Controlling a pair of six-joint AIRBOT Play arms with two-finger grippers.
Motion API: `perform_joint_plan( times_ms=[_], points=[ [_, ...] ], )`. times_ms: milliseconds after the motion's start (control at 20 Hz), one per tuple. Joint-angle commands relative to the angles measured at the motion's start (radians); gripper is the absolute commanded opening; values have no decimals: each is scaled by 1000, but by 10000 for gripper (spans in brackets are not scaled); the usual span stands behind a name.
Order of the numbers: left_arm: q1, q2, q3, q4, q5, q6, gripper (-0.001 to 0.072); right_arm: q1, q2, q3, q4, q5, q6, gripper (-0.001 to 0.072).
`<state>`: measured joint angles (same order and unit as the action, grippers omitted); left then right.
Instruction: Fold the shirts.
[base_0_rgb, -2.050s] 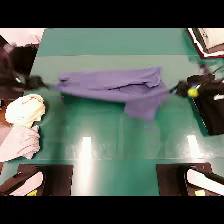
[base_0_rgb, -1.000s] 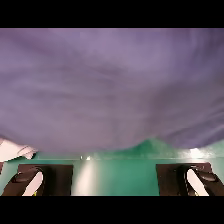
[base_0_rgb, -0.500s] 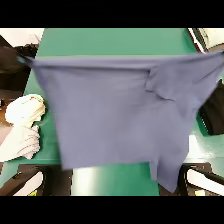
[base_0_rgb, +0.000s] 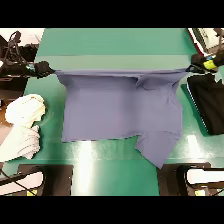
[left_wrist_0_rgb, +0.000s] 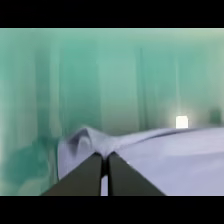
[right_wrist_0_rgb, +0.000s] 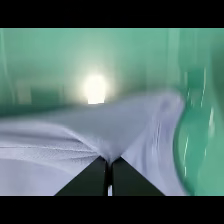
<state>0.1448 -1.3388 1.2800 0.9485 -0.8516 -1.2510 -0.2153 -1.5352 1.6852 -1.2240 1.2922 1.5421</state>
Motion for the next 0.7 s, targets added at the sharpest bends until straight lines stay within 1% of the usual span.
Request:
perform_joint_plan(
  times_ms=[0, 150, 200, 250, 400, 500, 650],
  points=[
    [1, -65, 5, -37, 161, 63, 26, 46, -45, -11, -8, -243, -7, 12],
    [0, -72, 8, -37, 180, 81, 26, 79, -50, -11, -15, -318, -64, 12],
    [1, -72, 8, -36, 169, 82, 26, 87, -48, -11, -45, -322, -66, 12],
    [1, -72, 8, -35, 136, 84, 26, 95, -44, -11, -86, -303, -66, 12],
    [0, -72, 5, -24, -35, 156, 25, 109, -42, -17, -211, -161, -68, 11],
    [0, -72, -22, 32, -120, 166, 25, 109, -21, -89, -248, -90, -67, 11],
    [0, -72, -115, 47, -136, 166, 25, 90, 45, -268, -269, -112, -65, 11]
  ],
)
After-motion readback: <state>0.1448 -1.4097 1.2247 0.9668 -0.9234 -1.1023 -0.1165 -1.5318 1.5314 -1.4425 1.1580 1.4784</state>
